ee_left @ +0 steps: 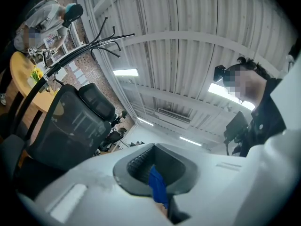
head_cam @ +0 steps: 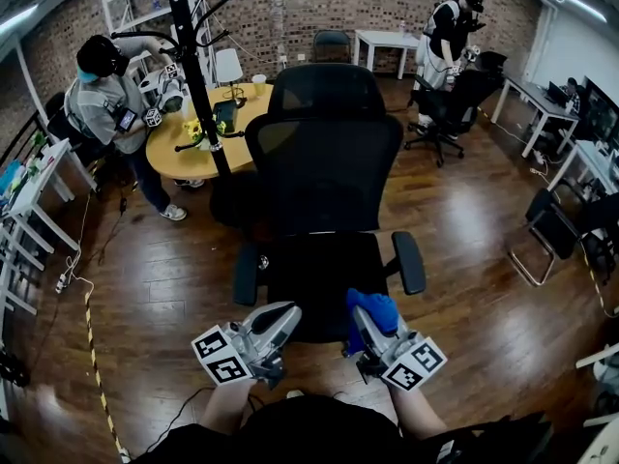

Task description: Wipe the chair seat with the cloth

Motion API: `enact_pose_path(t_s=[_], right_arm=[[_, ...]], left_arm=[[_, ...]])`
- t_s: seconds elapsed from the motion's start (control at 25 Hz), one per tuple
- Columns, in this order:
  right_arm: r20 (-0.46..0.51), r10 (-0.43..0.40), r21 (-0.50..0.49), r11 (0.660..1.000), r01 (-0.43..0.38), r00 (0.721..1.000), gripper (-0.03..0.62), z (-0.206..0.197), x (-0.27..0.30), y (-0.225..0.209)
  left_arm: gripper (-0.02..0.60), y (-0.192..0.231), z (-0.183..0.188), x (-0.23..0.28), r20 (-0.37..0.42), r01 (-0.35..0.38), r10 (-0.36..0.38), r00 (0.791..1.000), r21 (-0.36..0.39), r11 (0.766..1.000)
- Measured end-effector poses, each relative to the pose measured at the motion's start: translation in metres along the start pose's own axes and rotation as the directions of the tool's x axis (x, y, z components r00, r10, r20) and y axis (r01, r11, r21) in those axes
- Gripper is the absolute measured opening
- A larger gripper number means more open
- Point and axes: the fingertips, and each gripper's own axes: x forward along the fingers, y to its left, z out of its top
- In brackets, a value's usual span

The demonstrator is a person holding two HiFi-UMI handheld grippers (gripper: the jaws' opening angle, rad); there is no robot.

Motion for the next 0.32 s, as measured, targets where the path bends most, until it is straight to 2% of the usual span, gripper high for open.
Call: enact_pose_path(t_s=[0.32], right_arm=[[0.0,0.007,-0.002,1.0,-0.007,1.0,0.034,-0.0025,0.0055,0.0074]], left_arm=[[-0.011,0.0018,0.0064,-0.0046,0.004,-0.001,0.001,1.0,0.009,1.0]])
